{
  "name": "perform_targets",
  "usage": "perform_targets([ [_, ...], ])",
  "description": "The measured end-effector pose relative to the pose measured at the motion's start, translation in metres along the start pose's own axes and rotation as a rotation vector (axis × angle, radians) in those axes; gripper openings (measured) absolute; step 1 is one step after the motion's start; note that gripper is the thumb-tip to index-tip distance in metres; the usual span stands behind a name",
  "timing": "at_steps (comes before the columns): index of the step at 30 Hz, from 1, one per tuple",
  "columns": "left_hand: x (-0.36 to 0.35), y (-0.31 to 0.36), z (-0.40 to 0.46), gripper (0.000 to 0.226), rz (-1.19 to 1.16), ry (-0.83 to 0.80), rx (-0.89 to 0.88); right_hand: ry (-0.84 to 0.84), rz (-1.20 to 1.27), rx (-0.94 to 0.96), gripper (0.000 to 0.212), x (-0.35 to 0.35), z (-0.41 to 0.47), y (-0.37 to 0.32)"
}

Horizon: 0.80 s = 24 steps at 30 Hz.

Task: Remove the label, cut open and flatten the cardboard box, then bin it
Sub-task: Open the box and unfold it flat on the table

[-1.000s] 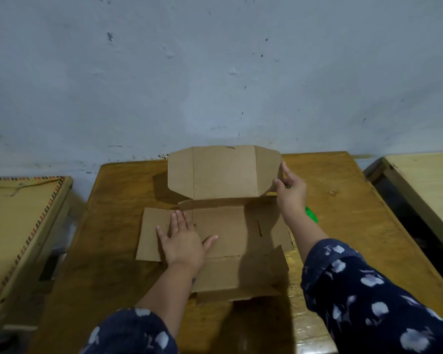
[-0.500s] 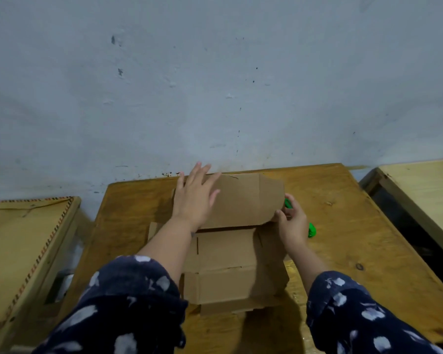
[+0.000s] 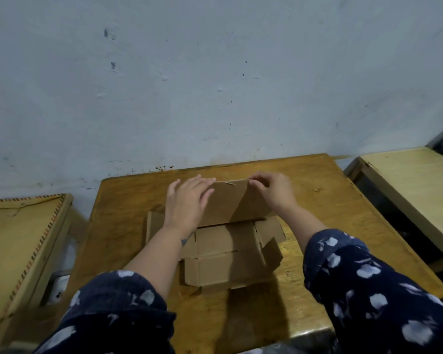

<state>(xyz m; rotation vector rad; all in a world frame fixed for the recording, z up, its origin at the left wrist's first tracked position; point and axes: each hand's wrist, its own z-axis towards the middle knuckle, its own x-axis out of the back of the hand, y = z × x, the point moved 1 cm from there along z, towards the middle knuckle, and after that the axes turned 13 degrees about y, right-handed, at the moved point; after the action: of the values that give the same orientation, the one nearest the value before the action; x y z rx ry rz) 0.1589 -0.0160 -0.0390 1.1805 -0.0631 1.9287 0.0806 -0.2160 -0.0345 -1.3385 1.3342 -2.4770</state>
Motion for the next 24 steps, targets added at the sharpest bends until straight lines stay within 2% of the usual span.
perform_targets([
  [3,0.014,0.001,0.000,0.029,-0.119,0.043,0.043,0.009,0.055,-0.043,0.019,0.015,-0.022,-0.001],
  [5,0.024,0.003,0.003,0.033,-0.188,0.012,0.115,0.003,0.069,-0.032,0.018,0.030,-0.040,-0.002],
  [10,0.025,0.000,-0.003,0.045,-0.233,-0.333,0.235,-0.060,0.011,0.074,0.014,0.054,-0.087,0.007],
  [14,0.013,-0.008,-0.030,0.052,-0.226,-0.481,0.285,-0.105,-0.079,0.244,0.020,0.056,-0.117,0.026],
  [16,0.004,-0.011,-0.044,0.056,-0.176,-0.552,0.263,-0.116,-0.136,0.361,0.021,0.051,-0.125,0.040],
  [20,-0.010,-0.015,-0.071,0.060,0.083,-0.690,0.103,-0.120,-0.226,0.521,0.020,0.042,-0.134,0.064],
  [24,-0.015,-0.013,-0.098,0.059,0.162,-0.737,0.049,-0.158,-0.270,0.602,0.021,0.037,-0.144,0.087],
])
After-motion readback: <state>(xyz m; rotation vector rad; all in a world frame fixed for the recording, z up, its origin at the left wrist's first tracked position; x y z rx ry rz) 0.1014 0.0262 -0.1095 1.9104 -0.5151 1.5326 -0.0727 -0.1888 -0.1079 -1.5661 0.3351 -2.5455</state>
